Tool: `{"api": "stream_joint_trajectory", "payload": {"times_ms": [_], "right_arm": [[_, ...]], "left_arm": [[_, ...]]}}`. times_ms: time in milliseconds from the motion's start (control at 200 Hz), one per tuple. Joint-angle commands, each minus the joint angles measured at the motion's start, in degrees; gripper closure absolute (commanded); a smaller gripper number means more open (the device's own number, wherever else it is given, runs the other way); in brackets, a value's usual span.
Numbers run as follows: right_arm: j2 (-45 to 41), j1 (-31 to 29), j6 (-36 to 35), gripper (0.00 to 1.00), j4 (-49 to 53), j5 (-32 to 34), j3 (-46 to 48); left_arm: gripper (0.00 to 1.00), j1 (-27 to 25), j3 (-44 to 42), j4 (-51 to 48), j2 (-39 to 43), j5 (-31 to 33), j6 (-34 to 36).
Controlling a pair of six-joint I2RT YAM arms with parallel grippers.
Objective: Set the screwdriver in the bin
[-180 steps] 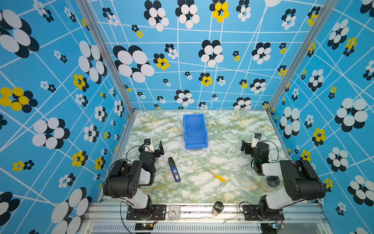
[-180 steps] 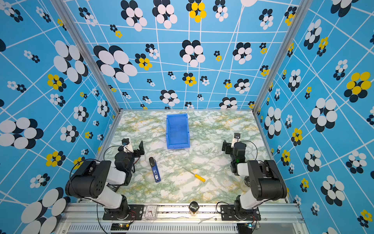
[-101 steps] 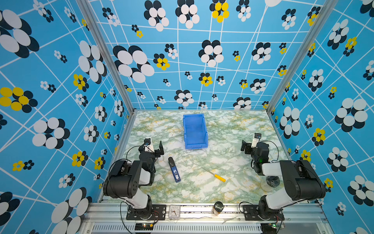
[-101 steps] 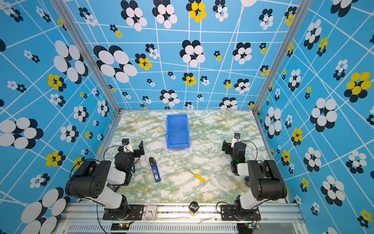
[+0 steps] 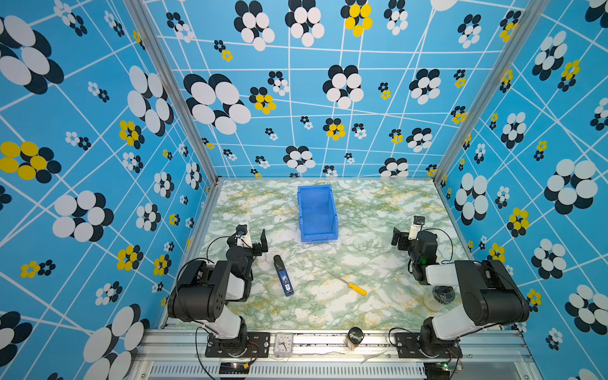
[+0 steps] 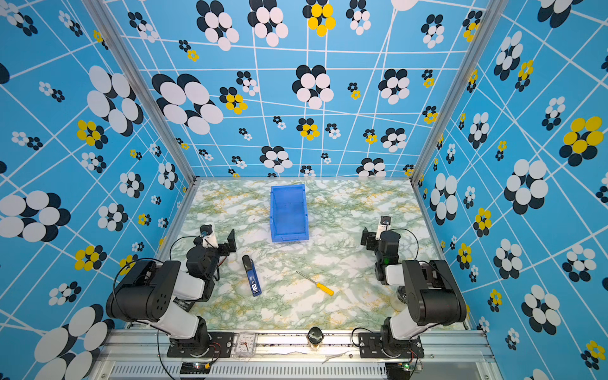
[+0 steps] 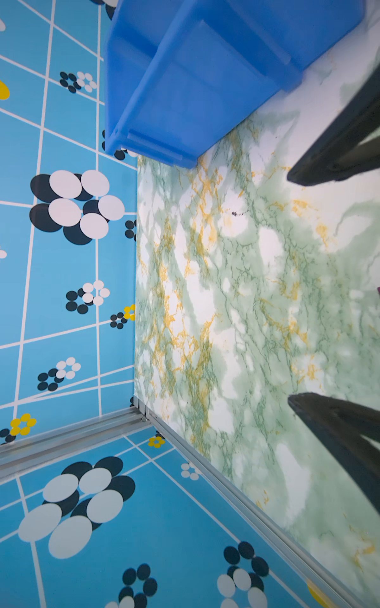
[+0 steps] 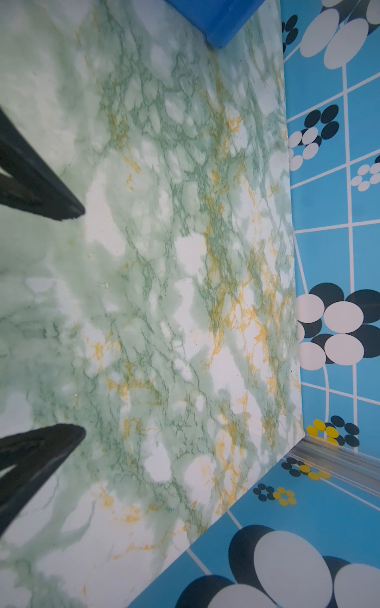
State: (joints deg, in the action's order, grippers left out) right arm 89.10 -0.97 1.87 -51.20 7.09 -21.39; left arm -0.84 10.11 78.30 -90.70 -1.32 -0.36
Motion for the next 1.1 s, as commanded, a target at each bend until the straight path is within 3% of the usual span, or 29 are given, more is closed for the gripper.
{"api": "stream_joint_trajectory", "payload": {"times_ms": [0, 110, 400, 560, 610, 760, 860, 930, 1025, 1095], "right_arm": [[-0.8, 0.3, -0.3, 0.01, 0.9, -0.3, -1.0], [-0.8, 0.4, 0.1, 0.01, 0.8, 0.1, -1.0], [-0.8, 0.4, 0.2, 0.01, 0.8, 0.7, -1.1], [-1.4, 0.2, 0.6, 0.01, 1.3, 3.5, -1.4], [-4.0, -0.2, 0.9, 0.01, 6.7, 5.7, -2.9], [-12.3, -0.7, 0.0, 0.01, 38.6, 7.3, -15.3], [-18.0, -0.7, 9.1, 0.01, 48.2, 5.6, -18.6], [-22.2, -0.7, 13.3, 0.01, 57.3, -0.1, -22.3], [-28.2, -0.6, 25.0, 0.01, 61.7, -0.7, -22.7], [-31.7, -0.8, 27.9, 0.01, 58.8, -7.0, -19.5]], "left_arm": [[0.01, -0.1, -0.7, 1.2, -1.0, -6.5, 2.5], [0.01, -0.3, 0.7, -4.2, 0.8, -14.3, 5.9], [0.01, -1.0, -0.3, -1.3, -0.2, -13.1, 6.3], [0.01, -0.8, 1.9, -6.8, 1.2, -11.6, 5.5], [0.01, 0.6, 3.0, -9.1, 2.4, -12.3, 3.7], [0.01, 3.7, 8.0, -27.2, 11.5, -15.0, 0.3], [0.01, 3.6, 12.2, -41.1, 17.9, -13.9, -1.1], [0.01, 3.5, 13.7, -47.8, 21.8, -13.9, 0.3], [0.01, 3.4, 18.4, -61.8, 24.4, -13.2, 5.0], [0.01, 3.4, 22.4, -71.5, 24.9, -9.0, 5.6]]}}
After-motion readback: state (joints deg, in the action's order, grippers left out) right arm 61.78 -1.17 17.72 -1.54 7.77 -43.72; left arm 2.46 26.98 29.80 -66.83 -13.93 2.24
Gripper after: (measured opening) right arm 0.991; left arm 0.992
